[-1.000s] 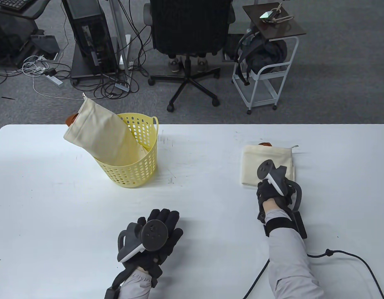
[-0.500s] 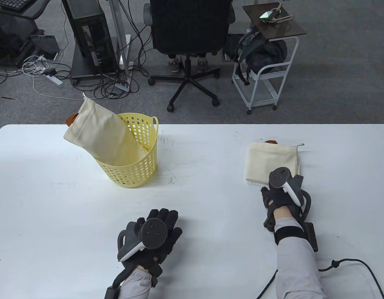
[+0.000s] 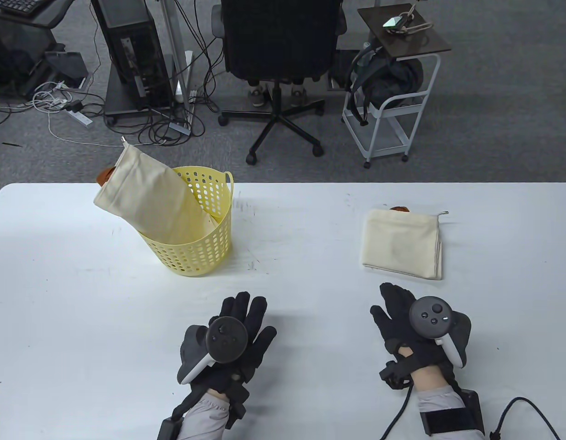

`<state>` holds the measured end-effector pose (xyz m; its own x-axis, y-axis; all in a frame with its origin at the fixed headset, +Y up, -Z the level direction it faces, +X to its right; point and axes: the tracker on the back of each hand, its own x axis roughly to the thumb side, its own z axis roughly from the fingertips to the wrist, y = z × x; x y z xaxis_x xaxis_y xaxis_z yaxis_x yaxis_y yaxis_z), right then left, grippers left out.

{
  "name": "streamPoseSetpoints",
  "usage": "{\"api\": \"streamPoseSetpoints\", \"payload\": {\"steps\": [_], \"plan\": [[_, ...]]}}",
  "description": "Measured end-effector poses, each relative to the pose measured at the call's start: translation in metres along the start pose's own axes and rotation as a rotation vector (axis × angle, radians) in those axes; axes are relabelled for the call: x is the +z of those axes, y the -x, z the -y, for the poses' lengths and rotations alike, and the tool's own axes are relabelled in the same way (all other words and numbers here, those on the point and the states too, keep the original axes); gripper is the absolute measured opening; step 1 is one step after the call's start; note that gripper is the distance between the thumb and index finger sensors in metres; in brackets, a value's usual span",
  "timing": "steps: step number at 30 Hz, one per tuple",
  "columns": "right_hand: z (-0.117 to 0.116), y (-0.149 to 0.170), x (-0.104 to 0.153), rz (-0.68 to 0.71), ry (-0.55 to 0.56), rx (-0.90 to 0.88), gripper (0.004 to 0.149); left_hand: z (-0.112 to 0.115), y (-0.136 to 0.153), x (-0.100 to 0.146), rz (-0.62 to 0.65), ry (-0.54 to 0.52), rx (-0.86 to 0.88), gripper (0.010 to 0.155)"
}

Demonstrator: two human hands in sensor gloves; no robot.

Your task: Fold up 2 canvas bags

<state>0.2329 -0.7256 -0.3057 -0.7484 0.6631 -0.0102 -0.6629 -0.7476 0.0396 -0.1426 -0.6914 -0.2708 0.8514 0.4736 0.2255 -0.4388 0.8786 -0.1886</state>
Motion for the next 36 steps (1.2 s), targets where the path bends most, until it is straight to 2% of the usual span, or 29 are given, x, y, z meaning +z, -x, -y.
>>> {"api": "streamPoseSetpoints", "payload": {"steps": [6,9,11,14,15,16,19,22,24,28,31,36], "plan": [[0.013,0.008,0.002,-0.015,0.035,-0.115,0.066,-0.049,0.0,-0.008,-0.011,-0.178,0.064,0.074],[0.017,0.008,0.004,-0.012,0.045,-0.143,0.066,-0.079,0.012,-0.018,-0.074,-0.184,0.218,0.074],[0.018,0.006,0.004,-0.005,0.027,-0.183,0.066,-0.1,0.026,-0.024,-0.142,-0.224,0.402,0.074],[0.017,0.003,0.004,0.005,-0.003,-0.282,0.065,-0.12,0.046,-0.028,-0.222,-0.266,0.612,0.075],[0.018,0.001,0.005,0.013,-0.01,-0.321,0.065,-0.129,0.056,-0.028,-0.26,-0.313,0.676,0.076],[0.018,-0.001,0.005,0.018,-0.015,-0.344,0.065,-0.137,0.065,-0.028,-0.3,-0.35,0.692,0.077],[0.023,-0.004,0.006,0.029,-0.009,-0.395,0.065,-0.157,0.087,-0.028,-0.4,-0.36,0.7,0.078],[0.026,-0.004,0.006,0.03,0.006,-0.432,0.065,-0.165,0.107,-0.031,-0.467,-0.353,0.78,0.079],[0.027,-0.003,0.005,0.029,0.008,-0.447,0.065,-0.167,0.117,-0.036,-0.463,-0.337,0.853,0.08],[0.032,0.001,0.004,0.022,0.022,-0.466,0.065,-0.164,0.132,-0.047,-0.37,-0.295,1.015,0.079],[0.036,0.004,0.004,0.014,0.047,-0.48,0.064,-0.158,0.138,-0.054,-0.291,-0.335,1.141,0.077],[0.037,0.008,0.003,0.005,0.058,-0.501,0.064,-0.157,0.141,-0.057,-0.344,-0.376,1.082,0.075]]}}
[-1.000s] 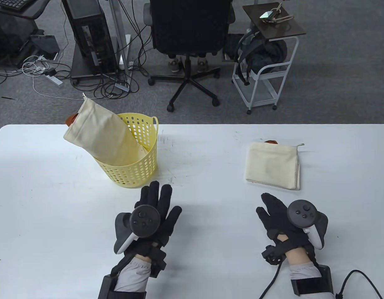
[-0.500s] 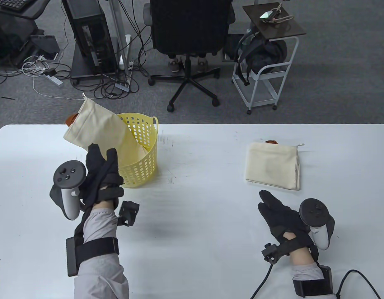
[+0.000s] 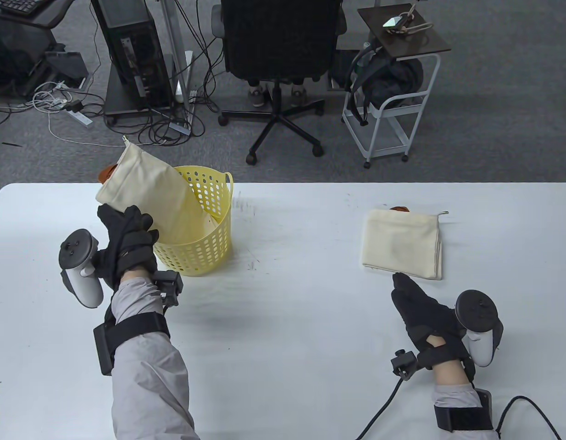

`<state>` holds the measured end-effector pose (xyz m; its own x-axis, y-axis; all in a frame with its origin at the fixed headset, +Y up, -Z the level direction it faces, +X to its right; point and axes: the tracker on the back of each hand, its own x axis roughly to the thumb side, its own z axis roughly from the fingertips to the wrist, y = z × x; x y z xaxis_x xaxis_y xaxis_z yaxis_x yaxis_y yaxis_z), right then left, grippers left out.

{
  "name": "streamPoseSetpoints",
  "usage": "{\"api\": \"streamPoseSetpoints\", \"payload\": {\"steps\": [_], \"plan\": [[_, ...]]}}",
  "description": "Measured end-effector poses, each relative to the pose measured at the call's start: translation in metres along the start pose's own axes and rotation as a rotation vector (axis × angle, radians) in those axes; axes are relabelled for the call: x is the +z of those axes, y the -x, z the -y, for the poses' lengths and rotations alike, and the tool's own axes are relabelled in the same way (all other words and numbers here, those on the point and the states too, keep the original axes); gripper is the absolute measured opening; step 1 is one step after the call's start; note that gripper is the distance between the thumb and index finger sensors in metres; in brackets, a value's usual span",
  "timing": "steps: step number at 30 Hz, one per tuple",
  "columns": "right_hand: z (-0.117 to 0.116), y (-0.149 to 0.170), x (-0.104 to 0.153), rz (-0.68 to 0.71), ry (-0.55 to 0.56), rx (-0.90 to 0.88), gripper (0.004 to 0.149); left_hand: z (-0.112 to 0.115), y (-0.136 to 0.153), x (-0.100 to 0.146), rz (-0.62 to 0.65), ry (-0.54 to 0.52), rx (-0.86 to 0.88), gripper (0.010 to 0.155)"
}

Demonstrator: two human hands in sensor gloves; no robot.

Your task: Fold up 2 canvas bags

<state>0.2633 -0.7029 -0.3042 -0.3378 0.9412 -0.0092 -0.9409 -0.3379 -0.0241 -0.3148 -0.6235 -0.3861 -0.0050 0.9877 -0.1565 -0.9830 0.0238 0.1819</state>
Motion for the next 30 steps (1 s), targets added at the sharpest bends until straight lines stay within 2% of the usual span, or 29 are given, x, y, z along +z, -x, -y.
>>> {"api": "streamPoseSetpoints", "payload": {"steps": [2,5,7,10,13,17,22,27,30], "plan": [[-0.001,0.001,-0.001,-0.002,-0.002,-0.003,0.064,0.002,0.001,-0.001,-0.011,-0.007,0.002,0.077],[-0.002,0.0,-0.001,-0.001,-0.005,-0.002,0.064,0.005,0.0,-0.001,-0.065,-0.072,-0.045,0.084],[-0.003,-0.001,-0.001,0.001,-0.006,0.002,0.064,0.009,-0.002,0.0,-0.108,-0.11,-0.119,0.086],[-0.004,-0.001,-0.001,0.005,-0.008,0.002,0.064,0.014,-0.007,-0.002,-0.152,-0.132,-0.246,0.066],[-0.003,-0.001,-0.002,0.009,-0.007,-0.006,0.064,0.021,-0.006,-0.004,-0.121,-0.082,-0.237,0.054],[-0.003,-0.003,-0.002,0.019,-0.007,-0.017,0.064,0.029,-0.009,0.0,0.014,-0.026,-0.21,0.051],[-0.004,-0.004,-0.002,0.02,-0.033,-0.012,0.063,0.027,-0.039,0.023,0.211,0.03,-0.189,0.051],[-0.012,-0.007,0.0,0.029,-0.073,-0.014,0.064,0.024,-0.08,0.071,0.463,0.05,-0.068,0.051],[-0.018,-0.009,0.001,0.044,-0.117,-0.009,0.065,0.022,-0.103,0.098,0.584,0.09,-0.058,0.051]]}}
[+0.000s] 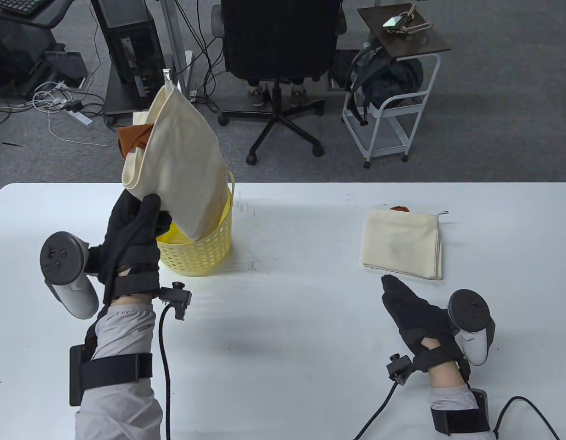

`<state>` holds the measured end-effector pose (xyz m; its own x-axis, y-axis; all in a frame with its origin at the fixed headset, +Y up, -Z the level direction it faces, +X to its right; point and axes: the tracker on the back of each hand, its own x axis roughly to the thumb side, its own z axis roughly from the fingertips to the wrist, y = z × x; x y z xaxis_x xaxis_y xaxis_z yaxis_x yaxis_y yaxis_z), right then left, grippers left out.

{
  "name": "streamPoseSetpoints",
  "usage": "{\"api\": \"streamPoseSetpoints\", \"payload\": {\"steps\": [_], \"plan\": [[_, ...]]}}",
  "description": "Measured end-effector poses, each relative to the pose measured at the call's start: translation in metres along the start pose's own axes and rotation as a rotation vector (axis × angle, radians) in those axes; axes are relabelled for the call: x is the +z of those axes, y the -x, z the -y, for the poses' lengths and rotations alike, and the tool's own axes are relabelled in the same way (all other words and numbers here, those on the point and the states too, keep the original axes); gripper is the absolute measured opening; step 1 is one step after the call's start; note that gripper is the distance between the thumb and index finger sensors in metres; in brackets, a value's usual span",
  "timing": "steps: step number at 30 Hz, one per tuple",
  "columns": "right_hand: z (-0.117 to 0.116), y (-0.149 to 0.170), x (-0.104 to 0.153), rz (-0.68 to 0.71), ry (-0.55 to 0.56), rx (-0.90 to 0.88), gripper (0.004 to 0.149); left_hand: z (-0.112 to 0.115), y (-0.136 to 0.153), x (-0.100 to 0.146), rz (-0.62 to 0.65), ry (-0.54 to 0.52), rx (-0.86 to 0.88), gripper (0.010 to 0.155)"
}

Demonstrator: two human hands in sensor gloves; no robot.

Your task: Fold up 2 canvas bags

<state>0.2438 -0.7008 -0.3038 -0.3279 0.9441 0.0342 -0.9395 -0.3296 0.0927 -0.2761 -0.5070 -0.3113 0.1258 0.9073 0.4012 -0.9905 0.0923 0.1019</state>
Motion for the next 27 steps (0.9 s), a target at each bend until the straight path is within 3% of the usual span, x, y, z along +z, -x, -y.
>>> {"api": "streamPoseSetpoints", "payload": {"steps": [4,9,16,21,24,27], "plan": [[-0.011,-0.004,0.001,0.02,-0.044,0.021,0.067,0.005,-0.045,0.014,0.132,0.072,0.009,0.051],[-0.026,-0.013,0.003,0.062,-0.095,0.009,0.073,0.032,-0.057,0.024,0.192,0.143,-0.033,0.05],[-0.035,-0.026,0.012,0.154,-0.104,-0.015,0.091,0.09,-0.02,0.032,0.102,0.479,-0.014,0.05],[-0.034,-0.026,0.01,0.218,-0.236,-0.14,0.107,0.119,0.016,0.036,0.039,0.702,0.03,0.049],[-0.033,-0.021,0.006,0.216,-0.323,-0.241,0.105,0.124,0.034,0.035,-0.021,0.718,0.102,0.049],[-0.03,-0.019,0.004,0.201,-0.271,-0.283,0.081,0.121,0.048,0.034,-0.074,0.625,0.067,0.049]]}}
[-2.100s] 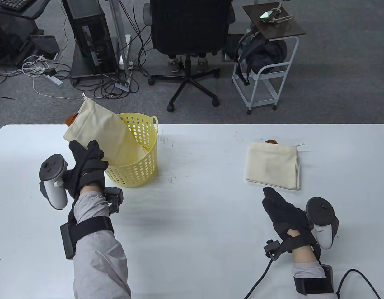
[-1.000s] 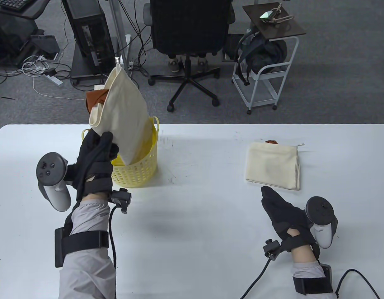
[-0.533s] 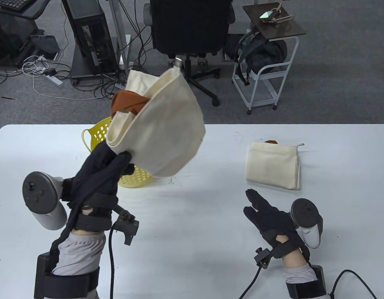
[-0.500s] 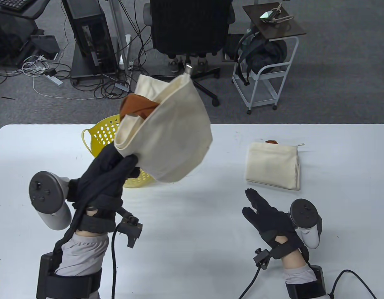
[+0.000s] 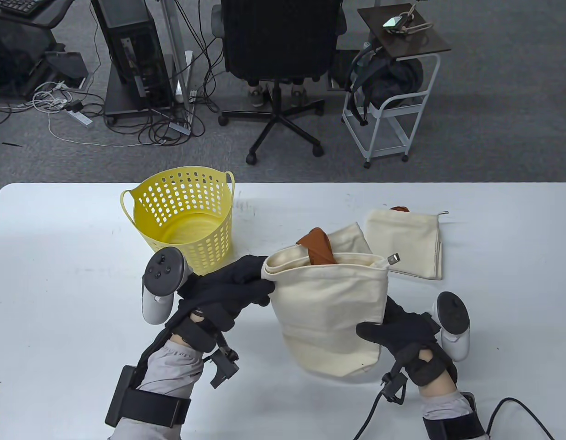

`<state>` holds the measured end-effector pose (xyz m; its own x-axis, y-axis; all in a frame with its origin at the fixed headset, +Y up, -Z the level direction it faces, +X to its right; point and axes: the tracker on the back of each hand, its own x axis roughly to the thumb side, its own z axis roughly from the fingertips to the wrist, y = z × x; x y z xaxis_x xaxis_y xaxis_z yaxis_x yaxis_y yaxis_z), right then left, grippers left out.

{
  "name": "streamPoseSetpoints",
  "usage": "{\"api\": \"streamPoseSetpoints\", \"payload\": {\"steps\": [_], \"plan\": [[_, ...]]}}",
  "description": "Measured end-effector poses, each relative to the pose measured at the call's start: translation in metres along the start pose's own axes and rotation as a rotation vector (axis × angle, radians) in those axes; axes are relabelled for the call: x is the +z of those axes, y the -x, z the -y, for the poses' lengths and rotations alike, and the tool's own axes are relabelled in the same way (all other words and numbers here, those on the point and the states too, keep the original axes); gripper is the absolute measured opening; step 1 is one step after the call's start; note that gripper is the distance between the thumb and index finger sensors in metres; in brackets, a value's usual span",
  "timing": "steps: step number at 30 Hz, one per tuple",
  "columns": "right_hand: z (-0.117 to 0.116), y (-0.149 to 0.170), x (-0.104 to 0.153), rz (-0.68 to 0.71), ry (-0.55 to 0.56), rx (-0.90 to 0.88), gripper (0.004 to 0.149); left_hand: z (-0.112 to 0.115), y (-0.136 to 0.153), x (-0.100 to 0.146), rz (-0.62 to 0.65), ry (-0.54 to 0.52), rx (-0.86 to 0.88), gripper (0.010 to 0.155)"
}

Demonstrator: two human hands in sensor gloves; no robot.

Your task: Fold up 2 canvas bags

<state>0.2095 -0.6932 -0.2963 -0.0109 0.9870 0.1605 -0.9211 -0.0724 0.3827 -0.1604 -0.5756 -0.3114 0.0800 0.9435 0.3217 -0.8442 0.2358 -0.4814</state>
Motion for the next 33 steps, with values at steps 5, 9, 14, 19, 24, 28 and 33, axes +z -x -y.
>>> {"api": "streamPoseSetpoints", "payload": {"steps": [5,9,14,19,24,28,33], "plan": [[-0.002,-0.005,-0.001,0.044,0.021,0.067,0.051,-0.001,0.025,0.002,-0.156,-0.21,-0.063,0.05],[-0.004,-0.005,-0.001,0.068,0.028,0.081,0.049,0.005,0.049,0.001,-0.248,-0.281,0.043,0.057],[-0.006,-0.003,-0.002,0.053,0.031,0.102,0.055,0.016,0.07,0.0,-0.315,-0.224,0.136,0.061],[-0.012,0.009,-0.003,-0.057,0.026,0.037,0.061,0.05,0.074,-0.008,-0.344,-0.028,0.147,0.058],[-0.019,0.013,-0.005,-0.07,-0.058,-0.06,0.073,0.095,0.071,-0.022,-0.378,0.202,0.168,0.059],[-0.021,0.013,-0.005,-0.067,-0.118,-0.045,0.077,0.107,0.064,-0.029,-0.379,0.151,-0.063,0.066],[-0.029,0.014,-0.007,-0.113,-0.242,0.01,0.078,0.117,0.058,-0.034,-0.405,0.152,-0.23,0.079]]}}
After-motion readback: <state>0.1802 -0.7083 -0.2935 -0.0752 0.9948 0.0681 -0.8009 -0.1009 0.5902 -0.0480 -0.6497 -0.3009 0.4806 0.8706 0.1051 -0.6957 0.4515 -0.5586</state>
